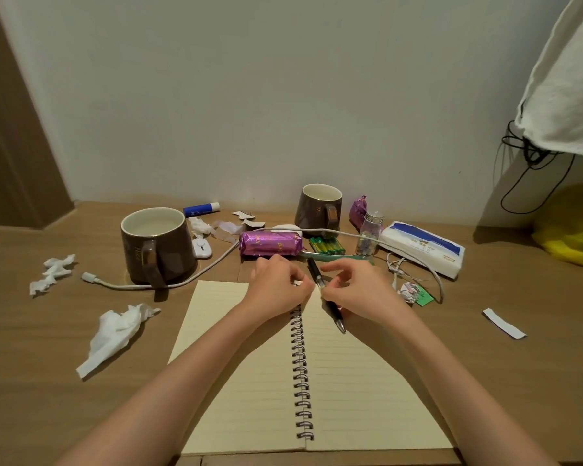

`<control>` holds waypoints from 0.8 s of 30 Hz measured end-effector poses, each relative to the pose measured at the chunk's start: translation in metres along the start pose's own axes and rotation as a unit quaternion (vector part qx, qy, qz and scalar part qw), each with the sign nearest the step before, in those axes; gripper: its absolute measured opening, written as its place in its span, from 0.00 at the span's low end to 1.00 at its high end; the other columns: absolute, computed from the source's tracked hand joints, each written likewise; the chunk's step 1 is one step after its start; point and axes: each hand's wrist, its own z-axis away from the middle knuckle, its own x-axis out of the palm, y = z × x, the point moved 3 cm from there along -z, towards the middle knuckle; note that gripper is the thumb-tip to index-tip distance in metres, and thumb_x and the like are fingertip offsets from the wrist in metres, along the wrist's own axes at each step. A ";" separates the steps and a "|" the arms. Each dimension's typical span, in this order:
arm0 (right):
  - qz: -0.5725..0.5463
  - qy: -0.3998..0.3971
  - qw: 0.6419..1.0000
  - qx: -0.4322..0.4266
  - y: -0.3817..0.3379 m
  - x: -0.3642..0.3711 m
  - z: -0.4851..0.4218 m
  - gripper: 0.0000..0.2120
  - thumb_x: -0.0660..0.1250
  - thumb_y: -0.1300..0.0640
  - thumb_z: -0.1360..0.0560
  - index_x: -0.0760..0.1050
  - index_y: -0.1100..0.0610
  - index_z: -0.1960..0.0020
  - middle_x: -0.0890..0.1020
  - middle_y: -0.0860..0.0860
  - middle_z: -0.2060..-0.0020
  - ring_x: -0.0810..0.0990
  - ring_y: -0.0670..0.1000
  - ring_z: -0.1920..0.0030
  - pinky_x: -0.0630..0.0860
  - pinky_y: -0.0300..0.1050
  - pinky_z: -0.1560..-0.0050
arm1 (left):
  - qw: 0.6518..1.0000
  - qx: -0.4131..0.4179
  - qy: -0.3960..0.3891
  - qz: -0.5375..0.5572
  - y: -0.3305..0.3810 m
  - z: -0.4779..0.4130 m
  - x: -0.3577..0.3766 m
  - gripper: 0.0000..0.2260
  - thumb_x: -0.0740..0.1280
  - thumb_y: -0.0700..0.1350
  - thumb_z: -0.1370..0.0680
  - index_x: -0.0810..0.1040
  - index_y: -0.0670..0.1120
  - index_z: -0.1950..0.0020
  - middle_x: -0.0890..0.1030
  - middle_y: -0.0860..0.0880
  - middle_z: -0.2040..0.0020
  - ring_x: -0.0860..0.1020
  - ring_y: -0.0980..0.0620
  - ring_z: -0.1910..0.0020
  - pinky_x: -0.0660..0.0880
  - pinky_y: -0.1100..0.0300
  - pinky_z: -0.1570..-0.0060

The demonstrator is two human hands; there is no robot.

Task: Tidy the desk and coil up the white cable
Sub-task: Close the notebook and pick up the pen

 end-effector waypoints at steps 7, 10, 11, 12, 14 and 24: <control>-0.054 -0.009 0.998 0.021 -0.002 0.008 -0.001 0.17 0.72 0.56 0.29 0.77 0.53 0.41 0.85 0.48 0.63 0.84 0.45 0.62 0.83 0.42 0.59 | 0.999 -0.025 0.008 0.025 -0.002 -0.002 0.000 0.11 0.63 0.49 0.23 0.84 0.48 0.58 0.82 0.51 0.52 0.66 0.48 0.44 0.64 0.55 0.51; -0.086 -0.032 0.995 0.039 0.001 0.005 0.000 0.15 0.72 0.56 0.28 0.76 0.54 0.42 0.85 0.48 0.62 0.85 0.46 0.62 0.83 0.44 0.61 | 0.999 -0.029 0.002 0.038 -0.006 -0.003 0.001 0.11 0.64 0.49 0.23 0.84 0.50 0.60 0.82 0.52 0.52 0.68 0.48 0.43 0.66 0.54 0.49; -0.088 -0.029 0.995 0.042 0.001 0.004 0.000 0.15 0.71 0.57 0.27 0.76 0.54 0.41 0.85 0.48 0.62 0.85 0.46 0.62 0.82 0.42 0.63 | 0.998 -0.031 -0.004 0.045 -0.008 -0.005 0.001 0.11 0.64 0.50 0.24 0.84 0.51 0.61 0.82 0.52 0.52 0.69 0.47 0.42 0.68 0.52 0.47; -0.091 -0.025 0.994 0.048 0.002 0.002 0.001 0.15 0.71 0.57 0.27 0.76 0.54 0.41 0.85 0.48 0.62 0.85 0.46 0.62 0.81 0.40 0.65 | 0.998 -0.032 -0.012 0.055 -0.009 -0.006 0.002 0.11 0.64 0.50 0.24 0.83 0.52 0.62 0.82 0.52 0.51 0.69 0.47 0.42 0.68 0.51 0.45; -0.114 -0.028 0.991 0.068 0.003 -0.001 0.001 0.15 0.70 0.57 0.26 0.76 0.55 0.39 0.84 0.48 0.61 0.84 0.45 0.62 0.79 0.36 0.69 | 0.997 -0.030 -0.026 0.067 -0.009 -0.006 0.002 0.10 0.65 0.51 0.24 0.82 0.54 0.64 0.82 0.54 0.50 0.67 0.48 0.40 0.67 0.51 0.44; -0.099 -0.016 0.992 0.073 -0.001 0.002 -0.004 0.13 0.68 0.57 0.25 0.79 0.54 0.40 0.80 0.44 0.62 0.81 0.43 0.64 0.73 0.31 0.74 | 0.996 -0.019 -0.012 0.082 -0.009 -0.005 0.001 0.06 0.68 0.53 0.27 0.83 0.56 0.62 0.79 0.61 0.58 0.72 0.48 0.42 0.72 0.47 0.41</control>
